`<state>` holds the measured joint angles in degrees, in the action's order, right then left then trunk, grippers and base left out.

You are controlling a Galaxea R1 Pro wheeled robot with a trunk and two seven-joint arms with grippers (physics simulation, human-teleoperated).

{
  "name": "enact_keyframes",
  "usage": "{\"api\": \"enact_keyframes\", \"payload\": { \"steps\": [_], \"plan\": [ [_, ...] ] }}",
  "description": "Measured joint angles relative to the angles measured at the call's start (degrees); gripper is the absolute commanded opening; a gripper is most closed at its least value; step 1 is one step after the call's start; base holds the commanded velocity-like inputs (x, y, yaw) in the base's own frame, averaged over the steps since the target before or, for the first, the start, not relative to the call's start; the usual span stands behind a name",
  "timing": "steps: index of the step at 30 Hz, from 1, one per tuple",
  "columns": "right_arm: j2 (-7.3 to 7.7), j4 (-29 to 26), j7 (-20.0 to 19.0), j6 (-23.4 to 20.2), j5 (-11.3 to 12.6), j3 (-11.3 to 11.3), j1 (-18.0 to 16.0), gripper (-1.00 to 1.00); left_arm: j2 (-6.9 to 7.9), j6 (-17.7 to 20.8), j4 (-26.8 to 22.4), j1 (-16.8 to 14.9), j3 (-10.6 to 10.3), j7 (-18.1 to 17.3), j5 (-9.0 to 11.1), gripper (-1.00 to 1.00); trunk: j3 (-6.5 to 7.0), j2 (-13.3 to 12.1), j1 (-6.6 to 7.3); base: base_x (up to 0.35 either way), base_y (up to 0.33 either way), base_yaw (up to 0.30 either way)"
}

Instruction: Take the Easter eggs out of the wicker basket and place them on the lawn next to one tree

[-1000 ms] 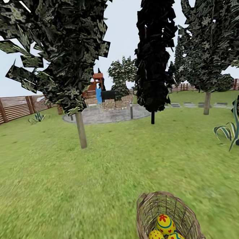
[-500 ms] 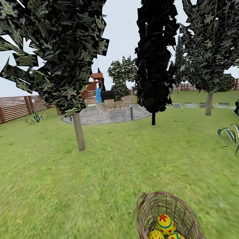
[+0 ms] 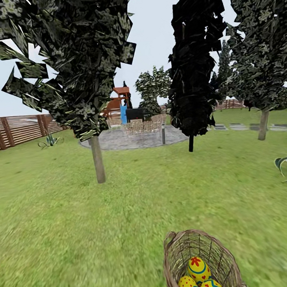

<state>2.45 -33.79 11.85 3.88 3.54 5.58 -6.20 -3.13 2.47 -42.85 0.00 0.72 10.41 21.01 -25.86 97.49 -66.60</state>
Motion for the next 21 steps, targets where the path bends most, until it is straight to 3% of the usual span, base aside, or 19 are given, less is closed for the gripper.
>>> {"api": "enact_keyframes", "payload": {
  "steps": [21],
  "plan": [
    [0.00,0.1,0.0,0.0,0.0,0.0,0.0,-1.00,0.00,0.0,0.0,0.0,0.1,0.0,0.1,1.00,0.00,0.0,0.00,0.323,-0.101,0.256]
  ]
}}
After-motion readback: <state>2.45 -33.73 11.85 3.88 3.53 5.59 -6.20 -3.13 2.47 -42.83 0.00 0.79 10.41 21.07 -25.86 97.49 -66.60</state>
